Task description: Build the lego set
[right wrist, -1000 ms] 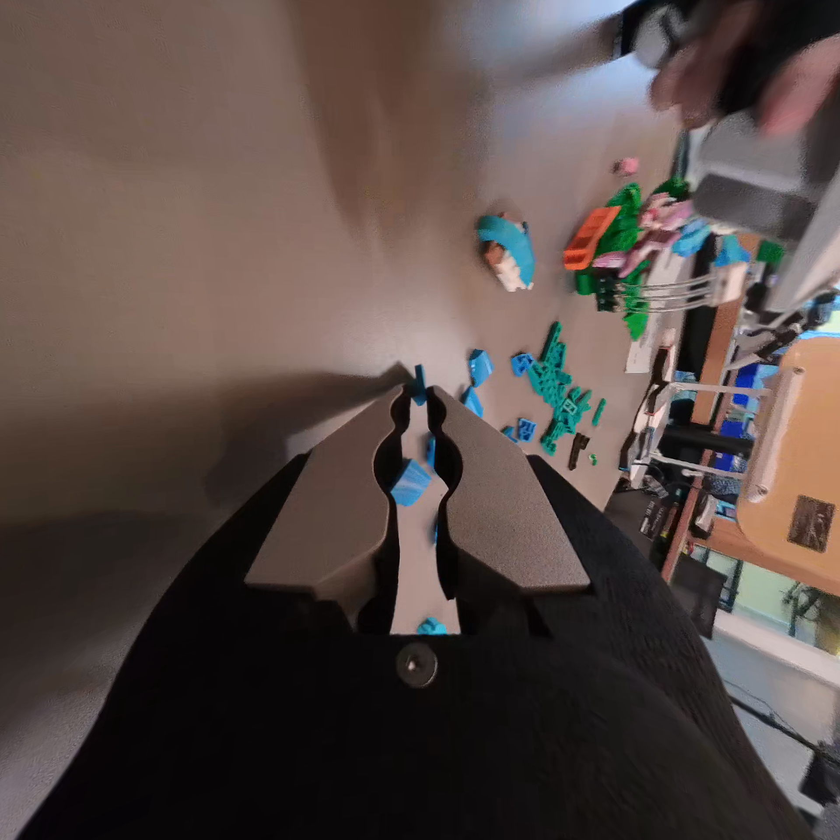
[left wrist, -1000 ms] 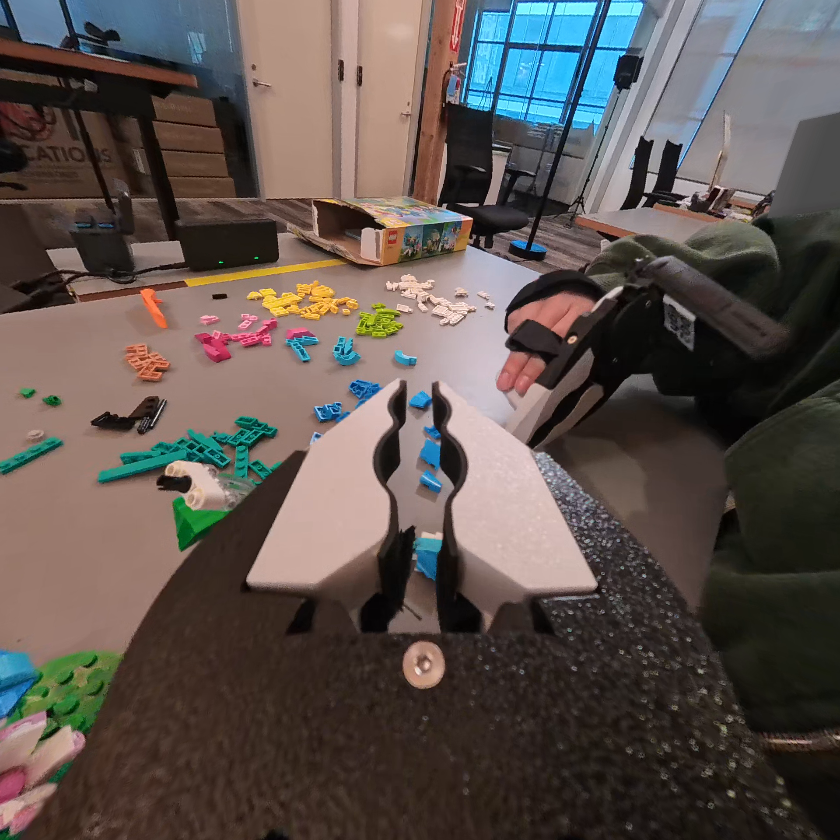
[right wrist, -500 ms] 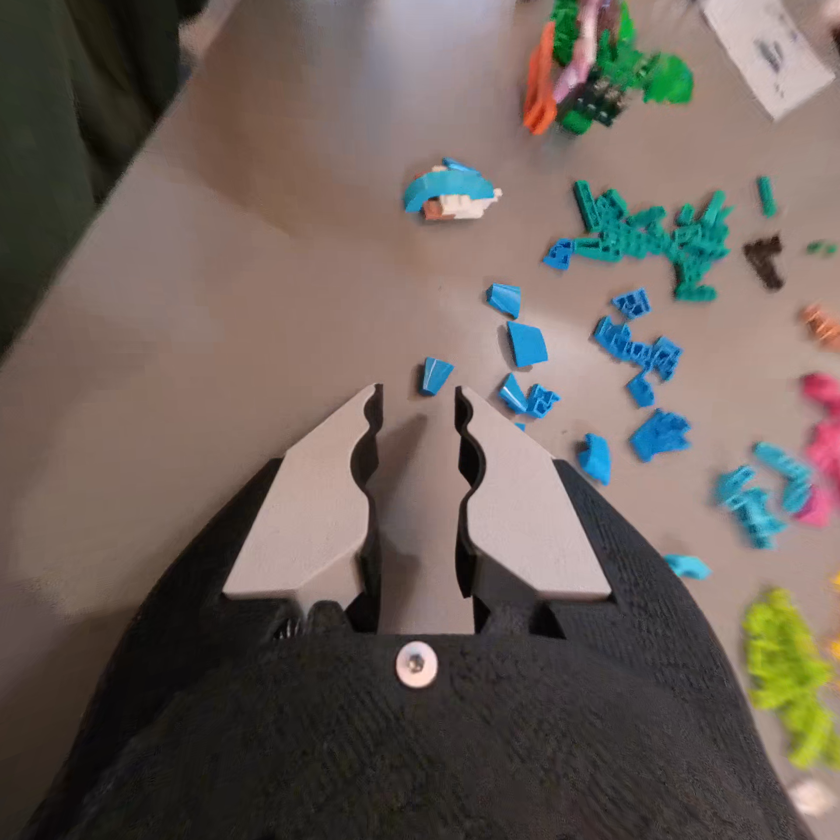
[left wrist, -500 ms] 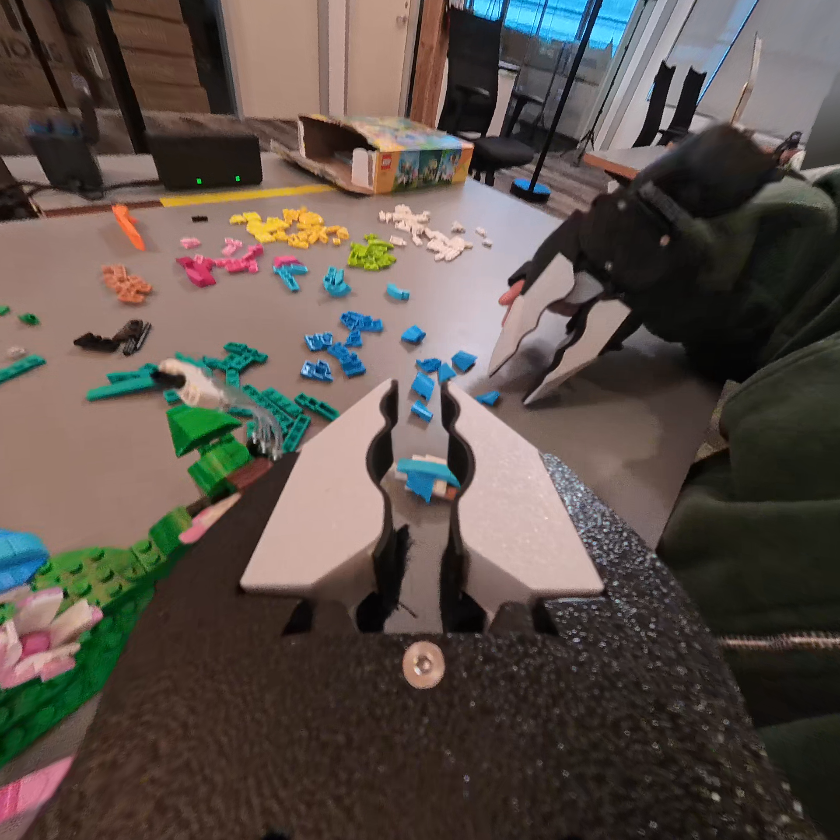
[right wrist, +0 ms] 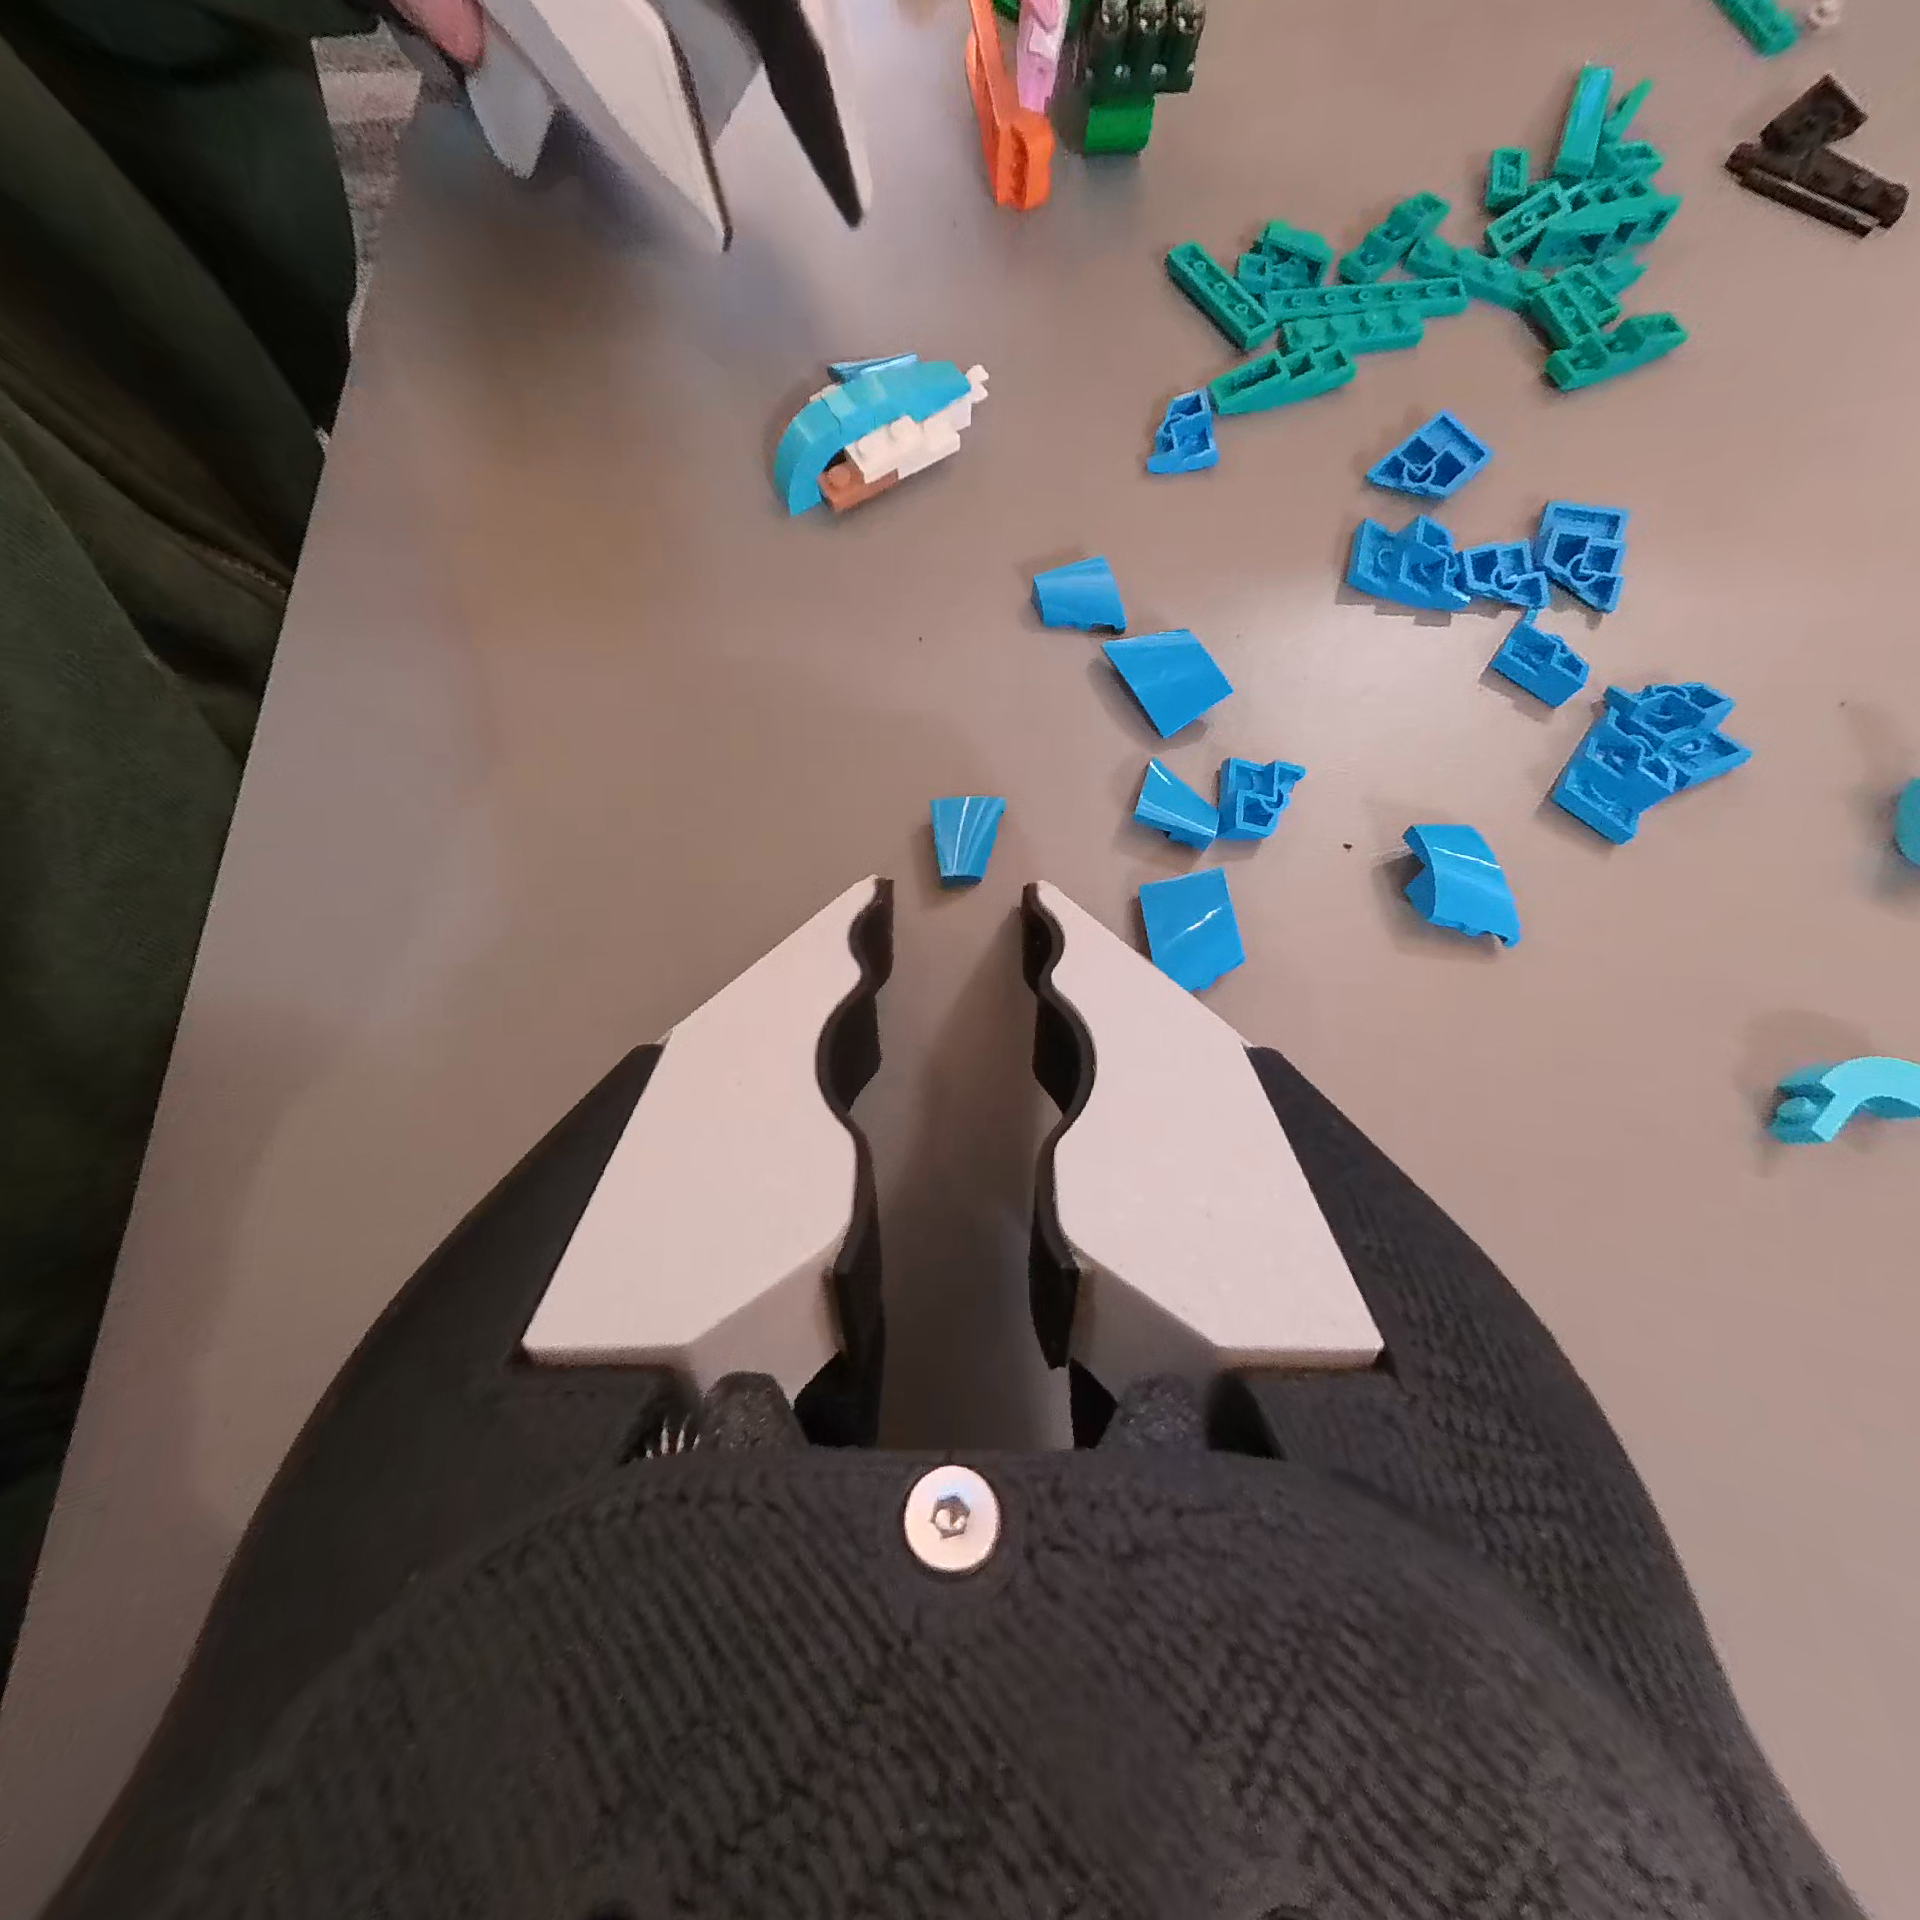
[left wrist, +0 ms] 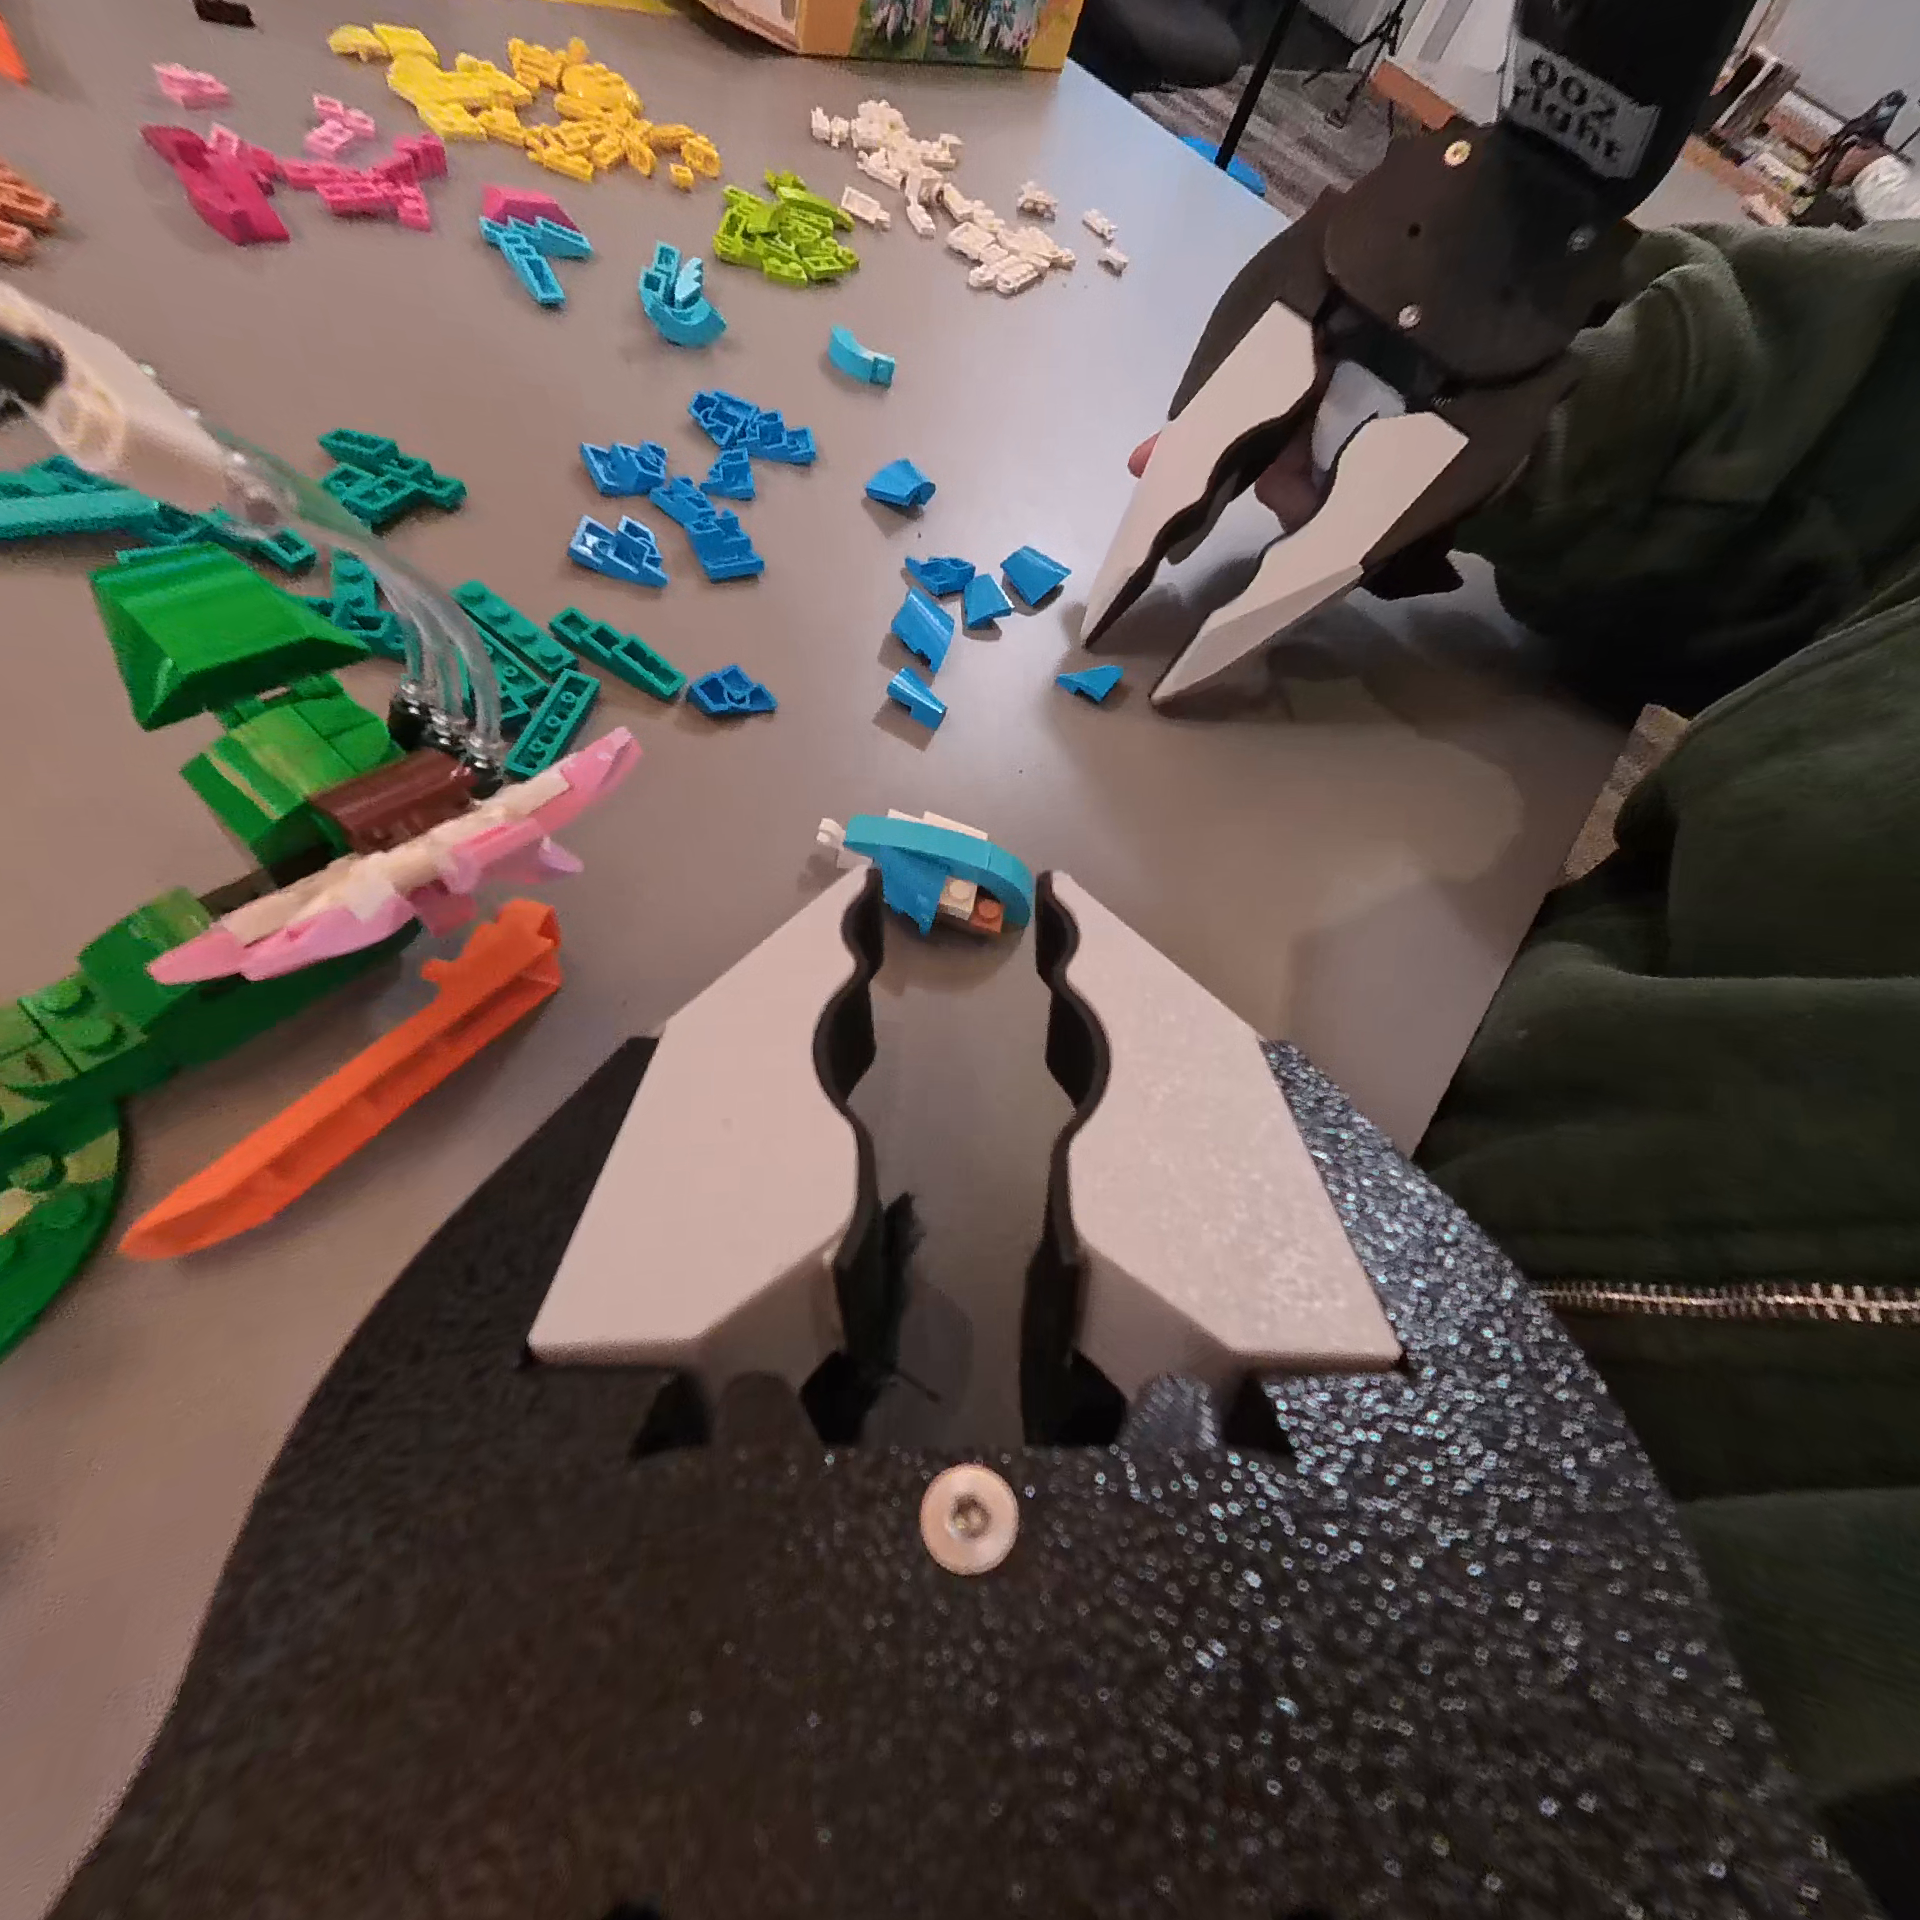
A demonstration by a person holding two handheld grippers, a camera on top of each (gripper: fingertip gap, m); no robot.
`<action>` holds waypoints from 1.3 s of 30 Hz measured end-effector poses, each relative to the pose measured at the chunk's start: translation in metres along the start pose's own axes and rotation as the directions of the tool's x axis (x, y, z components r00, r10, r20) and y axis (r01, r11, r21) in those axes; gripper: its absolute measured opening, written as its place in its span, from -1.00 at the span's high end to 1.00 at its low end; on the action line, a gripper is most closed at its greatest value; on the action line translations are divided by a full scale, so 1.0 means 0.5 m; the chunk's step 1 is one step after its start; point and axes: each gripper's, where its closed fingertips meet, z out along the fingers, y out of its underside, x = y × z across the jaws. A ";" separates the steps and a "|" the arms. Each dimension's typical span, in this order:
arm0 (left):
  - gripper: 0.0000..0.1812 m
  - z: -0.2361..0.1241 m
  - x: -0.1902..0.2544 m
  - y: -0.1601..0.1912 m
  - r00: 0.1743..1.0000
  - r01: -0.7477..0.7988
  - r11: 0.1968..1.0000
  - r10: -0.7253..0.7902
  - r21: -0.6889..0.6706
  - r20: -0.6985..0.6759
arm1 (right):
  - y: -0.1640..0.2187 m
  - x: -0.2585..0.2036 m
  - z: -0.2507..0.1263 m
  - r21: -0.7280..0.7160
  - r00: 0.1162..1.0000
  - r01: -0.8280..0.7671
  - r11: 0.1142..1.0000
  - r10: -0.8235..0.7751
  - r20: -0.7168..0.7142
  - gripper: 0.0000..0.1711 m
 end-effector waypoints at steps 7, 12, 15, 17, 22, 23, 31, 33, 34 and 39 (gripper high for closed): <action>0.69 0.007 0.001 0.007 1.000 0.006 1.000 -0.006 -0.018 -0.003 | -0.003 0.029 0.004 0.008 0.998 -0.022 1.000 0.023 -0.059 0.78; 0.68 0.007 0.000 0.010 1.000 0.003 1.000 -0.003 -0.027 0.001 | -0.006 0.050 0.004 0.006 0.992 -0.023 1.000 0.023 -0.121 0.83; 0.69 0.005 -0.001 0.010 1.000 0.007 1.000 -0.006 -0.025 0.002 | -0.016 0.034 0.001 0.041 0.998 -0.029 0.999 0.031 -0.056 0.81; 0.69 0.005 -0.002 0.010 1.000 0.008 1.000 -0.008 -0.024 0.001 | -0.020 0.025 0.000 0.060 0.999 -0.041 0.997 0.042 -0.017 0.79; 0.69 0.006 -0.001 0.011 1.000 0.007 1.000 -0.007 -0.028 -0.002 | -0.016 0.013 0.007 0.050 0.999 -0.041 0.998 0.040 0.023 0.72; 0.69 0.006 -0.001 0.011 1.000 0.006 1.000 -0.007 -0.027 -0.002 | -0.015 0.009 0.009 0.045 0.999 -0.043 0.998 0.042 0.035 0.72; 0.70 0.007 0.001 0.013 1.000 0.008 0.999 -0.009 -0.033 -0.009 | -0.011 -0.023 0.006 0.025 0.993 -0.050 0.998 0.046 0.110 0.76; 0.70 0.007 0.001 0.013 1.000 0.008 0.999 -0.009 -0.034 -0.009 | -0.011 -0.018 0.006 0.027 0.994 -0.055 0.998 0.052 0.100 0.76; 0.70 0.007 0.001 0.013 1.000 0.009 0.999 -0.010 -0.034 -0.010 | -0.011 -0.014 0.006 0.027 0.994 -0.056 0.998 0.054 0.091 0.77; 0.70 0.008 0.001 0.014 1.000 0.013 0.999 -0.013 -0.039 -0.011 | -0.012 0.009 0.015 0.024 0.998 -0.054 0.998 0.053 0.030 0.80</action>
